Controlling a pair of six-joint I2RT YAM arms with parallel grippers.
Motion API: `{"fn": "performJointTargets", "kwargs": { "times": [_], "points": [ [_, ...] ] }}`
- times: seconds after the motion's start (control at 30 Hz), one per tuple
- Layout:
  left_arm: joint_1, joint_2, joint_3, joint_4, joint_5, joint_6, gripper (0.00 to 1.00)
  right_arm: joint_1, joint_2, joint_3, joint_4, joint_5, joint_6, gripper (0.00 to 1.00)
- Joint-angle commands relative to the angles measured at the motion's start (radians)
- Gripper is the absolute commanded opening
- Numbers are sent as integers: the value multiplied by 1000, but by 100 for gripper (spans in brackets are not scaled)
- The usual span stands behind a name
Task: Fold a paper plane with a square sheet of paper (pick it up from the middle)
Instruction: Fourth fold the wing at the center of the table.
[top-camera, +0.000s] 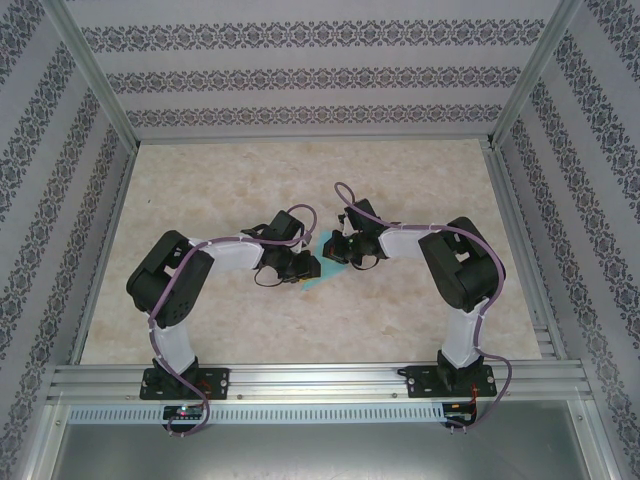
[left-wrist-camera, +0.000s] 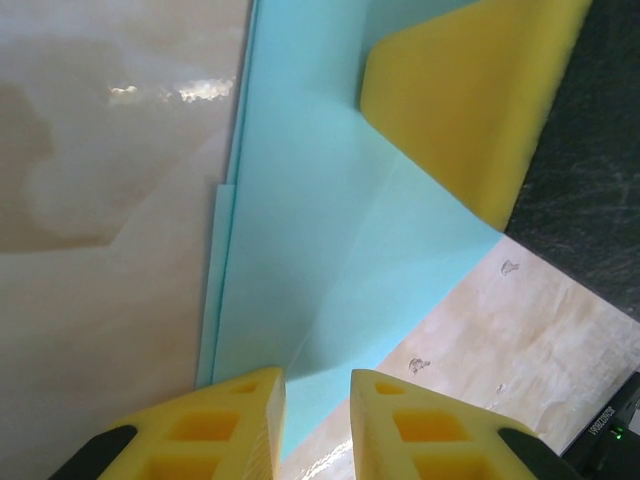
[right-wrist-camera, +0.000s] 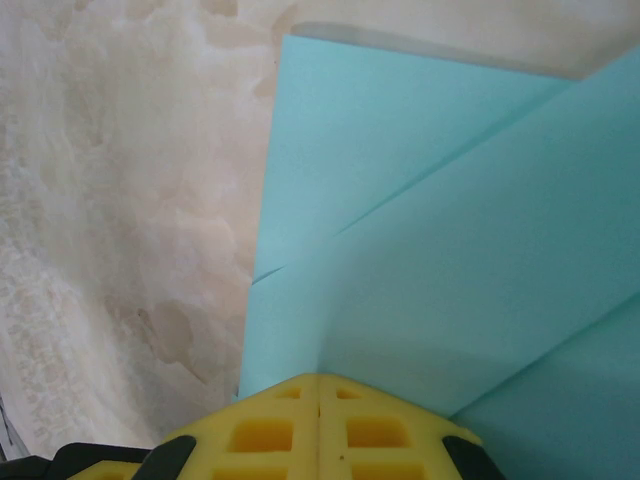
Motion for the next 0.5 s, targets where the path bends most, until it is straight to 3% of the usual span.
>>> {"fn": "performJointTargets", "kwargs": {
  "times": [0.0, 0.2, 0.47],
  "points": [
    [-13, -50, -26, -43, 25, 35, 26, 3, 105, -48, -143, 138, -23, 0],
    [-24, -78, -49, -31, 42, 42, 28, 3, 109, -50, -141, 136, -23, 0],
    [-26, -49, -61, -73, -19, 59, 27, 3, 120, -48, -144, 136, -25, 0]
  ]
}}
